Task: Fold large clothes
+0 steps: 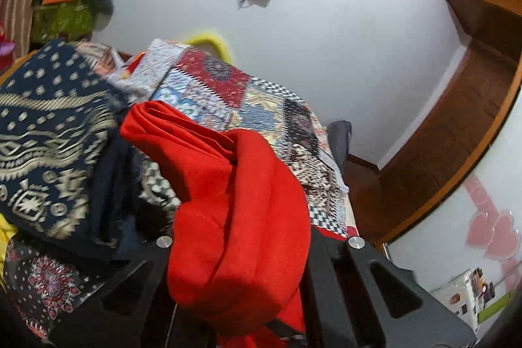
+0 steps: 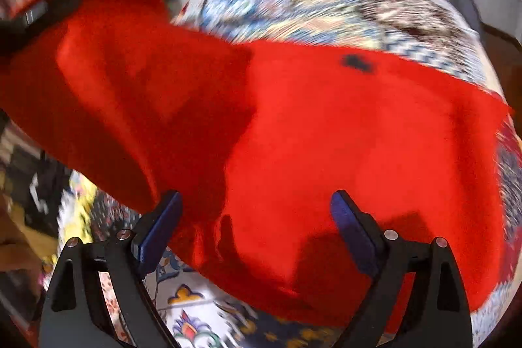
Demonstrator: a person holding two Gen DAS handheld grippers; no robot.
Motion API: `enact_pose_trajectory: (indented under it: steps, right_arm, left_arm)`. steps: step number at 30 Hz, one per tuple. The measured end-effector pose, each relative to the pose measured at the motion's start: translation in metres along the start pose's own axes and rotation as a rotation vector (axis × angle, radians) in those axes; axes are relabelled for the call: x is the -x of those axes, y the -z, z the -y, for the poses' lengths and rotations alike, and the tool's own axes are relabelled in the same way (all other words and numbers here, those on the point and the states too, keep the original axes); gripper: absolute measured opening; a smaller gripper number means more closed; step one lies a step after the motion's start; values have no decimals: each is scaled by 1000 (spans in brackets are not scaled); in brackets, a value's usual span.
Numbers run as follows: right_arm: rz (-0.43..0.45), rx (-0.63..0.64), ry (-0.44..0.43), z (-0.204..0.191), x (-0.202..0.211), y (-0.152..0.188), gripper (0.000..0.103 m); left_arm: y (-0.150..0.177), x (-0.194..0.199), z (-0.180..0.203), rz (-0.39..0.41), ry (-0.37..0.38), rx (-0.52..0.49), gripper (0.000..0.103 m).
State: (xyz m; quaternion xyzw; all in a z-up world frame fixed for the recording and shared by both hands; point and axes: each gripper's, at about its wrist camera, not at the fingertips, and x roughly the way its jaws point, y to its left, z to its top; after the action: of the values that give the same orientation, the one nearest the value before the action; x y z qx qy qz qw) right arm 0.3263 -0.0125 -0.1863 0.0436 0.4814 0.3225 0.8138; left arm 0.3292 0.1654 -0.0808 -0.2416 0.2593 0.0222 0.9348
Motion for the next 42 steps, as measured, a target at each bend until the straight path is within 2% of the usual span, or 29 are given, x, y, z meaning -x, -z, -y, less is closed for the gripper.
enact_pose_trajectory:
  steps: [2,7,10,12,15,19,21,22,24,27,29,32,33,38,42]
  right_arm:
    - [36,-41,13,19,15,-3,90]
    - [115,-134,160,80,62,7,91]
    - [132,-205,201,114,80,17,90]
    - [144,-256,226,136,92,28,90]
    - [152,-307,260,158,106,42,91]
    - [144,-336,299,180,119,62,91]
    - [130,-345,310,191,123,69,91]
    - [125,-349,311,192,123,69,91]
    - [123,-347,310,193,126,73,90]
    - [130,-324,316,188,134,73,90]
    - [142,-300,323,183,140,69,90]
    - [178,-265,307,171,148,62,90]
    - [190,-250,299,165,150,58,90]
    - [234,-158,264,134,153,37,91]
    - [233,-102,227,111,136,20,91]
  left_arm:
    - [-1,-9,23,-14,31,-33,1]
    - [10,-35,105,-57,120,-152,1]
    - [34,-52,156,-83,160,-268,1]
    - [60,-68,182,-134,175,-348,1]
    - [111,-103,199,-313,189,-435,1]
    - [170,-137,188,-548,195,-469,4]
    - [191,-143,181,-627,186,-487,19]
    - [199,-141,177,-648,186,-510,22]
    - [210,-132,174,-654,192,-551,33]
    - [210,-111,176,-660,234,-607,47]
    - [207,-93,178,-644,248,-645,53]
    - [193,-72,177,-579,240,-692,59]
    - [185,-63,173,-545,229,-700,63]
    - [144,-44,144,-423,145,-665,71]
    - [117,-55,107,-384,44,-595,80]
